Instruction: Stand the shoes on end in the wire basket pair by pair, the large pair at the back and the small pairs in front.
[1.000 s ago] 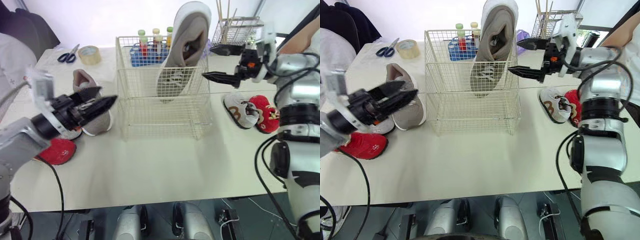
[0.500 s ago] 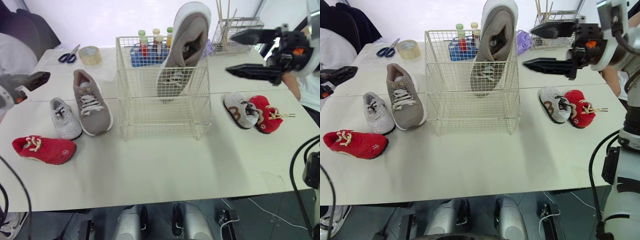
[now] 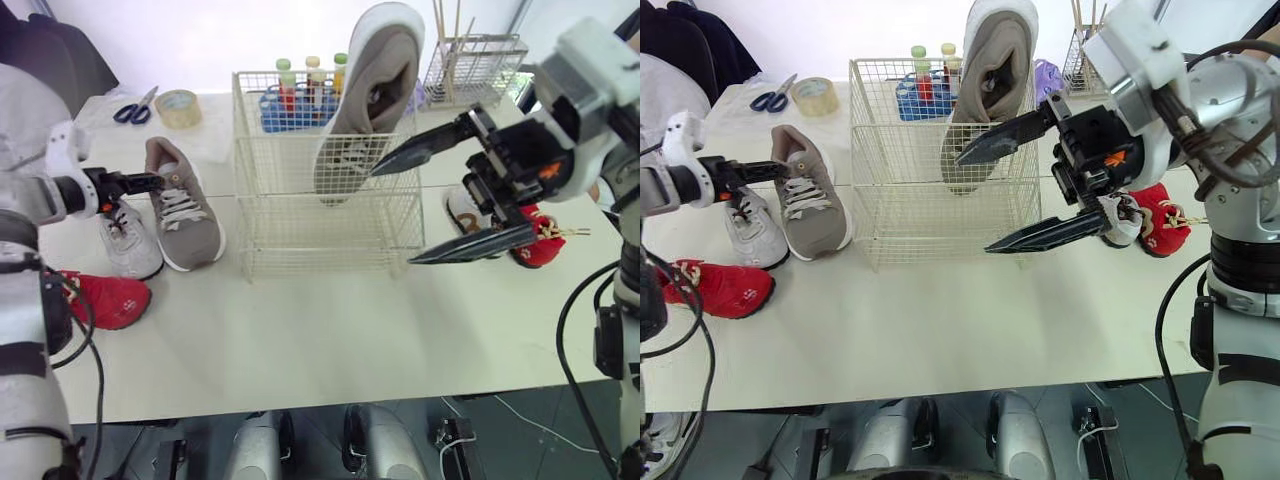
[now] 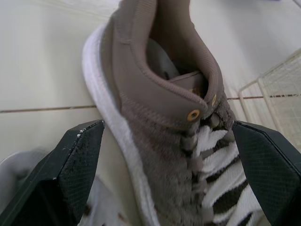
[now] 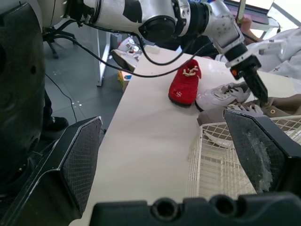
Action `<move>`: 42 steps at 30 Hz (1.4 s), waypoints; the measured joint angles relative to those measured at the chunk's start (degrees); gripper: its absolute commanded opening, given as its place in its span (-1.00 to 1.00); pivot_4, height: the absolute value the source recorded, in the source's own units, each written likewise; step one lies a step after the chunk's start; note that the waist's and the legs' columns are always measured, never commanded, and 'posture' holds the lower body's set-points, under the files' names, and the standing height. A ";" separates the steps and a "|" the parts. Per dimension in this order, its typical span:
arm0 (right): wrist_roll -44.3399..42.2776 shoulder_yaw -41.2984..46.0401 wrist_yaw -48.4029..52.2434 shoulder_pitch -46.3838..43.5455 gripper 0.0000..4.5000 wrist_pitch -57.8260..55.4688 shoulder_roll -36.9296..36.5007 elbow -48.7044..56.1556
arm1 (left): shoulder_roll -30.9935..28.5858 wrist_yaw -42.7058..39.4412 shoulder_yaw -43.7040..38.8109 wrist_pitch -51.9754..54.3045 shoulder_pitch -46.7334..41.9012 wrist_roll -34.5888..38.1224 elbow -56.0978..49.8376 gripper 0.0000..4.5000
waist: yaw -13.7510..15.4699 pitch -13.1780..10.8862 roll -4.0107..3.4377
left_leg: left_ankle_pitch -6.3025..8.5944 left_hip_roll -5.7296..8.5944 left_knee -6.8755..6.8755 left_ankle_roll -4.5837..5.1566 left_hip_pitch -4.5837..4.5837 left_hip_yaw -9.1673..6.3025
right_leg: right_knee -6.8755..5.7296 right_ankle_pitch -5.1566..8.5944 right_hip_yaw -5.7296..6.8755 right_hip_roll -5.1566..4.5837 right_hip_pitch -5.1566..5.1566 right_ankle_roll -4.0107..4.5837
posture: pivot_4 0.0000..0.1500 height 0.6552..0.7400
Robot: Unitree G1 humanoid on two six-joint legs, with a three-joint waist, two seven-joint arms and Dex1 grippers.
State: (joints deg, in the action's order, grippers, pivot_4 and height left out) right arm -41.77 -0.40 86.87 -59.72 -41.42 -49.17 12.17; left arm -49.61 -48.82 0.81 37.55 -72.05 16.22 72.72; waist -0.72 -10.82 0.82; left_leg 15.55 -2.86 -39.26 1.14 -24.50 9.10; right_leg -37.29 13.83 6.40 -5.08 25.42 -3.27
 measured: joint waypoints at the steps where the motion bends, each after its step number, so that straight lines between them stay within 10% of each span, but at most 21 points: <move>1: 0.09 -0.23 -0.02 0.05 1.00 0.21 -0.24 0.06 | 0.72 0.81 0.09 -0.73 -0.25 -1.32 0.78 0.99 | -0.01 0.00 0.00 | 0.00 0.00 0.00 0.00 0.00 0.00 | -0.01 0.00 0.00 0.00 0.00 0.00 | 1.00 1.00; 6: -1.50 -0.13 0.61 0.08 1.00 -1.33 -3.77 2.27 | 3.75 3.75 -1.81 -3.04 -0.24 -4.62 3.17 0.62 | -0.03 0.00 0.01 | 0.00 -0.08 0.00 0.01 0.01 -0.06 | -0.03 0.00 -0.01 -0.03 0.03 0.00 | 1.00 1.00; 13: -2.03 -0.15 -0.60 0.43 1.00 -1.83 -5.22 4.53 | 5.01 5.42 -5.96 -3.44 -0.20 -5.69 3.61 -0.77 | 0.17 0.01 0.03 | 0.01 -0.08 -0.02 0.03 0.02 -0.13 | -0.10 0.00 -0.01 -0.11 0.02 0.00 | 1.00 1.00; 23: -1.43 1.98 -9.38 1.38 1.00 -4.12 -5.94 2.11 | 5.18 12.24 -19.30 -15.94 -3.14 -0.93 0.80 -0.77 | 0.10 -0.34 0.67 | 0.02 -0.10 -0.03 0.05 -0.11 -0.15 | -0.06 -0.01 0.03 -0.15 0.09 -0.01 | 1.00 1.00; 30: -4.12 7.17 -13.71 1.38 1.00 -8.32 -8.37 1.97 | 4.36 11.05 -19.08 -23.41 -7.31 -0.15 -26.86 -0.77 | 0.18 -0.32 0.68 | 0.09 -0.01 0.00 0.18 -0.13 0.01 | 0.10 -0.05 0.03 -0.23 0.04 -0.13 | 1.00 1.00; 42: -4.46 7.94 -17.22 3.93 1.00 -8.71 -8.72 2.41 | 20.51 10.93 -11.09 -34.30 -2.71 -0.62 -44.25 -0.77 | 1.06 -0.29 0.62 | 0.09 -0.04 -0.44 0.18 0.00 0.00 | -0.28 -0.06 -0.01 -0.16 -0.07 -0.15 | 1.00 1.00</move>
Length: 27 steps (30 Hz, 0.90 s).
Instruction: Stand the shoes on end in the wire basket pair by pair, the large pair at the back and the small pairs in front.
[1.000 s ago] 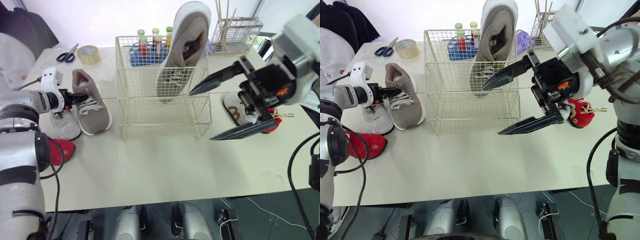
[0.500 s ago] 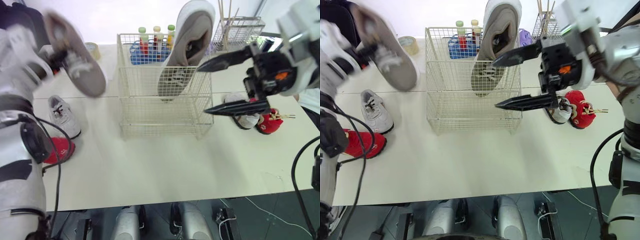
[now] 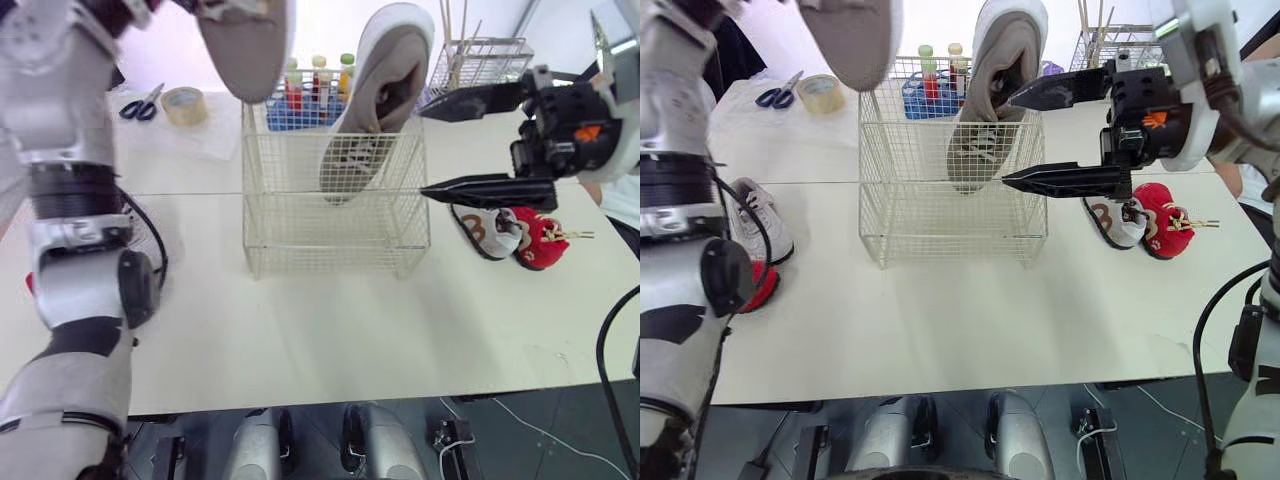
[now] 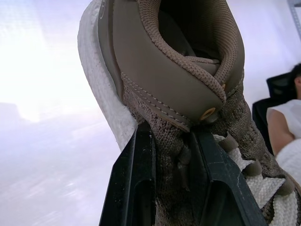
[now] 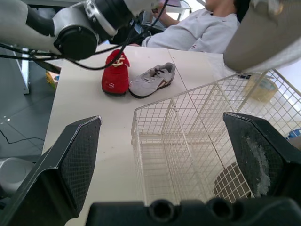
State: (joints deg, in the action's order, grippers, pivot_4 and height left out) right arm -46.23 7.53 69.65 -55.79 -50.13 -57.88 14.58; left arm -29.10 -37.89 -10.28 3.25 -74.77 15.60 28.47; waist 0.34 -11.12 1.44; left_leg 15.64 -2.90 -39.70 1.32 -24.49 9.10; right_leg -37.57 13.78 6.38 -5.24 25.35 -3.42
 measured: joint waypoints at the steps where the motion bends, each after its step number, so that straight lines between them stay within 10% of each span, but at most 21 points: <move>1: -0.15 0.18 -0.35 0.53 1.00 -0.51 -0.36 0.11 | 0.92 0.59 0.60 -1.55 0.21 -0.72 0.51 -0.77 | 0.08 0.00 0.00 | 0.00 0.00 0.00 0.00 0.00 0.00 | 0.00 0.00 0.00 0.00 0.00 0.00 | 1.00 1.00; 25: -5.15 3.18 -7.26 4.91 1.00 -4.47 -2.71 3.33 | 11.88 10.62 7.28 -21.72 14.32 -11.62 3.79 -0.77 | 0.32 0.00 0.00 | 0.11 -0.04 -0.15 0.20 -0.03 -0.13 | 0.01 -0.01 0.00 -0.10 -0.05 -0.01 | 1.00 1.00; 27: -5.18 3.15 -7.37 5.04 1.00 -4.32 -2.40 3.33 | 11.87 10.88 7.28 -19.94 15.91 -11.49 1.73 -0.38 | 0.30 0.00 0.00 | 0.12 -0.05 -0.17 0.20 -0.03 -0.13 | 0.00 -0.01 0.00 -0.10 -0.06 -0.01 | 1.00 1.00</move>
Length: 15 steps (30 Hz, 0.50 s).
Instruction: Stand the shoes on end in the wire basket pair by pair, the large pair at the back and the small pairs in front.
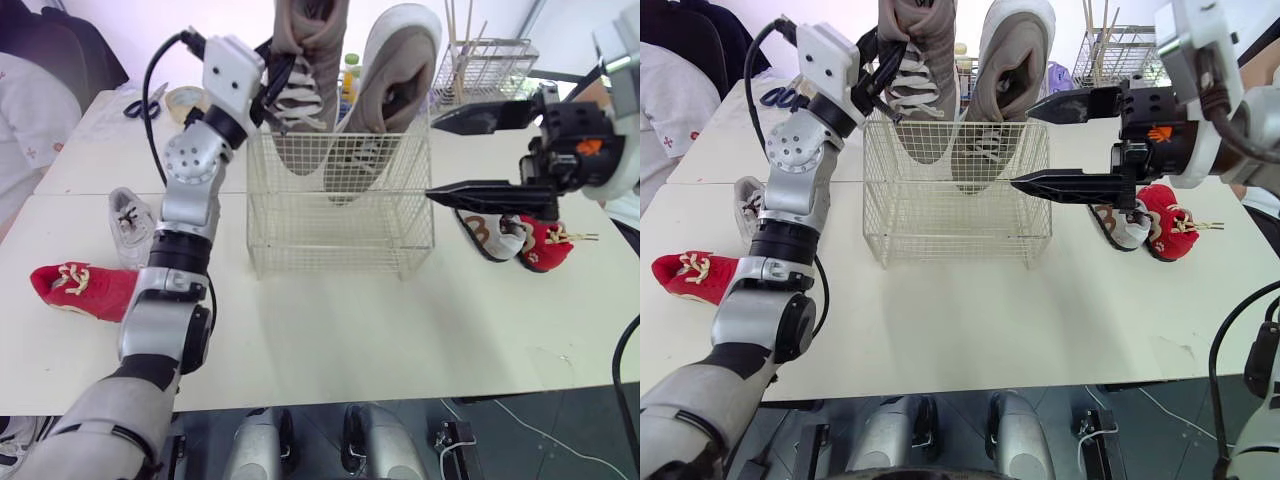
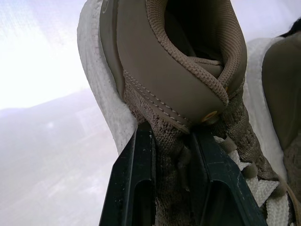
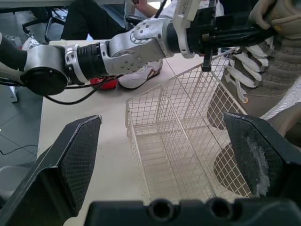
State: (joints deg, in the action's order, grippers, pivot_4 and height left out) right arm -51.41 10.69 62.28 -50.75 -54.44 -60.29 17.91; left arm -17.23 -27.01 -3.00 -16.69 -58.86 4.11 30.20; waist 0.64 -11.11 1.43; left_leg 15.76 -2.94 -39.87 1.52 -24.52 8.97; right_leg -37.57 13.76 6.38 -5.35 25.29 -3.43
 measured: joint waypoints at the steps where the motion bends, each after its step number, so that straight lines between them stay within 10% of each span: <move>1: -0.01 -0.03 -0.02 0.04 1.00 0.16 0.12 0.00 | -0.01 -0.05 0.00 1.21 0.84 0.22 -1.24 -0.28 | 0.00 0.00 0.00 | 0.00 0.00 0.00 0.00 0.00 -0.01 | 0.00 0.00 0.00 0.00 0.00 0.00 | 1.00 1.00; 6: 0.08 -0.39 -0.05 0.13 1.00 1.15 0.76 -0.06 | -0.04 0.40 -0.44 8.66 5.10 2.21 -6.78 0.82 | 0.04 0.00 0.00 | 0.01 0.00 -0.04 0.02 -0.01 -0.03 | -0.01 0.00 0.01 -0.01 -0.02 -0.01 | 1.00 1.00; 15: 0.71 -1.28 0.35 1.06 1.00 3.04 1.87 -1.35 | -0.83 4.83 -3.92 30.00 14.73 10.75 -33.10 0.82 | 0.00 0.00 0.00 | 0.01 0.00 -0.05 0.02 0.01 -0.07 | -0.01 -0.01 0.01 -0.02 -0.08 -0.01 | 1.00 1.00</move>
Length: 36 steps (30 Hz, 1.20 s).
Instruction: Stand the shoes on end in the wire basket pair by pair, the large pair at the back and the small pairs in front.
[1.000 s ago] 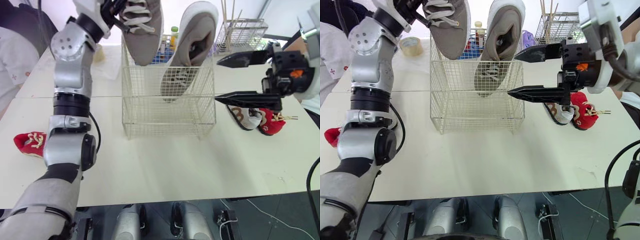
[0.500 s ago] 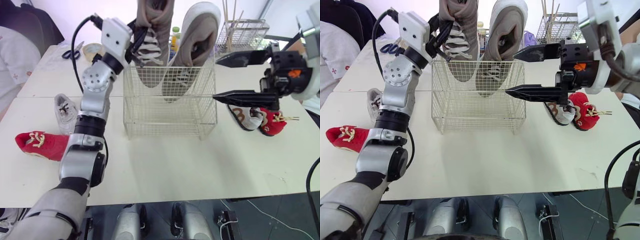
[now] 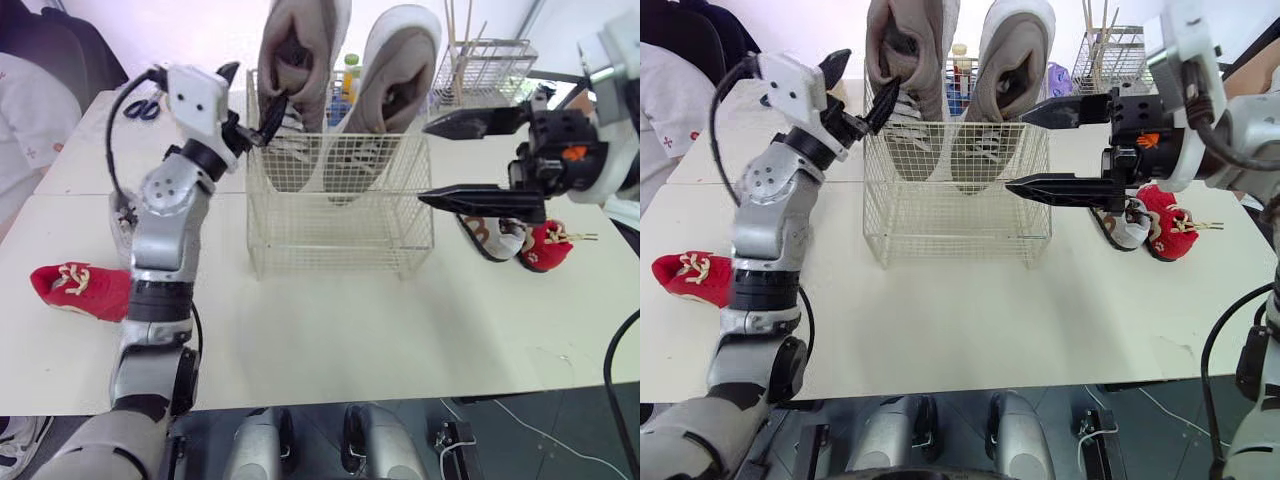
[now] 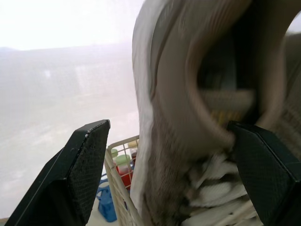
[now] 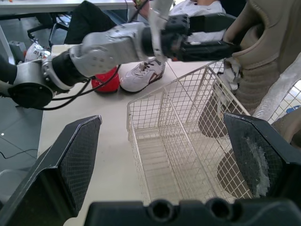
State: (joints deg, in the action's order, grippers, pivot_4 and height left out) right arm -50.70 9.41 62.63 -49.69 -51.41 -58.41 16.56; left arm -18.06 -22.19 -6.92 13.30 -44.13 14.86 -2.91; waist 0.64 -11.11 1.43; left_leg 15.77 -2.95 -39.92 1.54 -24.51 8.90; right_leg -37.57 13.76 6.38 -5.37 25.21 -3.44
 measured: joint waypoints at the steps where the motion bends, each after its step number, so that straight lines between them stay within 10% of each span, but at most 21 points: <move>1: 0.01 -0.18 0.15 0.01 1.00 0.29 0.39 -0.18 | 0.04 0.84 -0.56 3.01 1.42 1.44 -3.92 0.82 | -0.03 0.01 -0.01 | 0.00 0.00 0.00 0.00 0.02 0.00 | 0.00 0.00 -0.01 0.00 -0.01 0.00 | 1.00 1.00; 10: 1.03 -2.20 1.06 0.04 1.00 1.28 2.59 -3.50 | -0.87 7.67 -6.07 22.18 7.65 12.69 -21.42 0.91 | -0.04 0.01 -0.02 | 0.00 0.00 -0.04 0.00 0.05 -0.13 | 0.00 0.00 0.02 0.01 -0.12 0.00 | 1.00 1.00; 17: 5.52 -0.44 -5.42 3.41 1.00 3.04 6.46 -11.35 | -14.91 8.72 -25.21 40.24 12.91 46.73 -28.43 0.91 | -0.34 0.03 -0.05 | 0.00 0.03 -0.02 -0.01 0.10 -0.18 | 0.04 0.01 0.02 -0.16 -0.19 -0.02 | 1.00 1.00; 22: 10.00 7.80 -15.83 13.75 1.00 8.89 12.20 -15.42 | -19.27 4.91 -22.90 44.56 31.15 63.94 -37.81 0.91 | 0.47 0.11 -0.04 | 0.01 0.17 -0.11 -0.02 0.16 -0.55 | 0.24 0.01 0.30 -0.12 -0.64 -0.04 | 1.00 1.00; 36: 17.90 22.31 -44.71 53.92 1.00 11.12 29.83 11.36 | -14.13 0.13 12.49 33.78 44.29 39.32 -51.31 0.91 | 1.03 1.33 -1.91 | 0.19 0.12 0.06 0.22 0.40 -0.65 | 0.37 0.11 0.14 0.17 -0.73 0.14 | 1.00 1.00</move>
State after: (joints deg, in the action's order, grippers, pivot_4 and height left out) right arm -32.80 31.72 17.91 4.23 -40.29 -28.59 27.92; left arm -32.19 -22.06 5.57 47.08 0.16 54.18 -54.22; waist 1.66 -9.78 -0.48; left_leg 15.96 -2.83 -39.86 1.76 -24.11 8.25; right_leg -37.21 13.87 6.52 -5.20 24.48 -3.30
